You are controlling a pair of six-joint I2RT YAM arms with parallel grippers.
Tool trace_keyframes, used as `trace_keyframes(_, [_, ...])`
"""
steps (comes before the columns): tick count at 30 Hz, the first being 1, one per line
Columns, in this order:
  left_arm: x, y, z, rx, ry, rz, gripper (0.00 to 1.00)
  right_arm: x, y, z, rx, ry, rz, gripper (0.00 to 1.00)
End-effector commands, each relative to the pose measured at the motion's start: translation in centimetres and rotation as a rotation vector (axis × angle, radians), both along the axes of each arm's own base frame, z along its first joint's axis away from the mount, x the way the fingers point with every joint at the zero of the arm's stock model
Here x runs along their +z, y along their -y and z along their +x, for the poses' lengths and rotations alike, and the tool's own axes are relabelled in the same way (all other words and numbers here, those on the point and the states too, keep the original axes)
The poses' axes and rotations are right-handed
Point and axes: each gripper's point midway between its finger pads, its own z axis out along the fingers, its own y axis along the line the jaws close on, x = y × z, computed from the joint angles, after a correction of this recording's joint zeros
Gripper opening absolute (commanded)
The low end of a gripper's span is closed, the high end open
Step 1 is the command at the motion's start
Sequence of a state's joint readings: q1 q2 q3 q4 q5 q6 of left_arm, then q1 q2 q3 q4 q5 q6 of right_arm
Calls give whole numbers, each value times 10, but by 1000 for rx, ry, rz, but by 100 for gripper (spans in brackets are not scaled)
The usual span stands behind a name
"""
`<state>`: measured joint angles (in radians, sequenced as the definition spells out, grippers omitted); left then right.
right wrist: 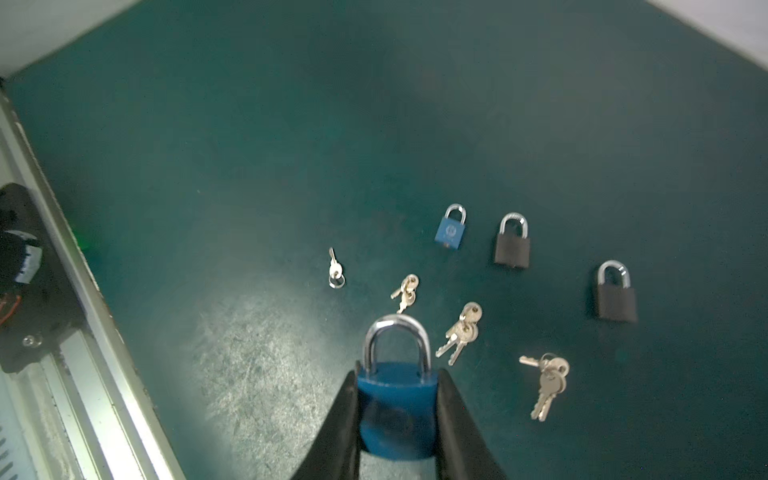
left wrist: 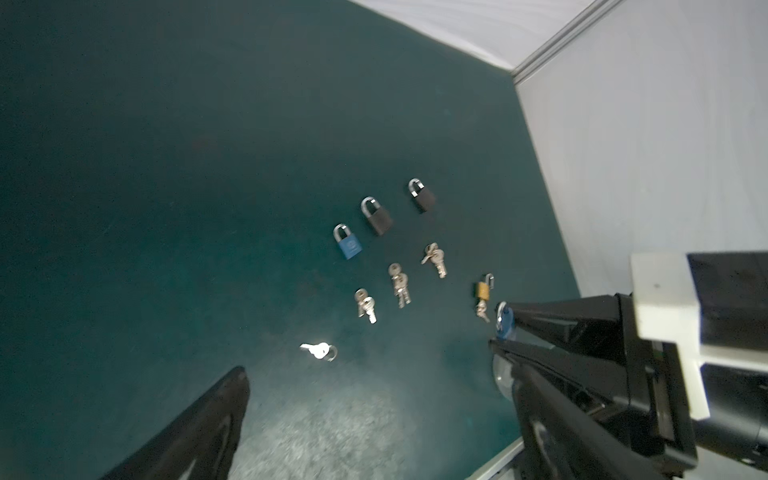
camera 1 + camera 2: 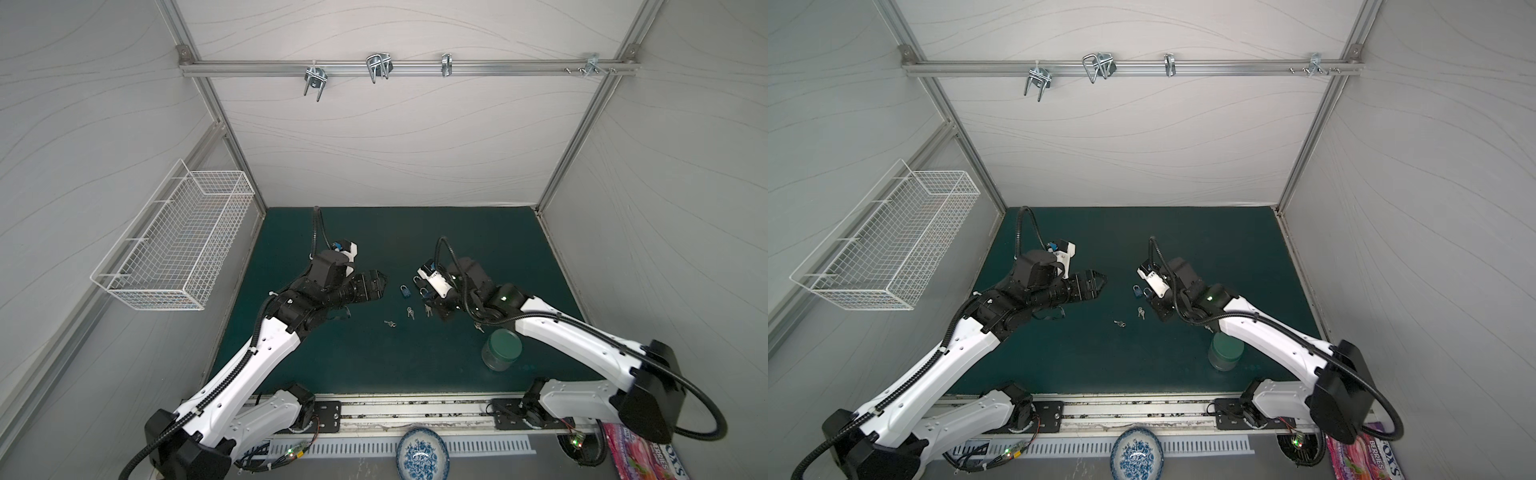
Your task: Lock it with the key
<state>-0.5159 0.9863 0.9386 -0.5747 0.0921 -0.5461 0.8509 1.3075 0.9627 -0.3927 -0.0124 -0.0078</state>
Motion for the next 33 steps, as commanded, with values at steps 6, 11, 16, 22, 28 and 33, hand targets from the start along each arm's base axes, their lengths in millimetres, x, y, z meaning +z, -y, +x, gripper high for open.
trace_keyframes(6, [-45, -27, -15, 107, -103, 85, 99, -37, -46, 14, -48, -155, -36, 0])
trace_keyframes(11, [-62, -39, -12, 201, -126, 32, 99, -65, -71, 15, -43, -178, -115, 0])
trace_keyframes(16, [-76, -61, -10, 306, -190, -65, 99, -75, -86, 24, -71, -190, -98, 0])
trace_keyframes(22, [-82, -78, -18, 361, -201, -71, 97, -97, -90, 48, -156, -205, -214, 0])
trace_keyframes(28, [-92, -93, -20, 438, -239, -91, 94, -118, -96, 56, -182, -237, -276, 0])
trace_keyframes(33, [-92, -90, -13, 427, -243, -105, 94, -124, -105, 61, -181, -253, -297, 0])
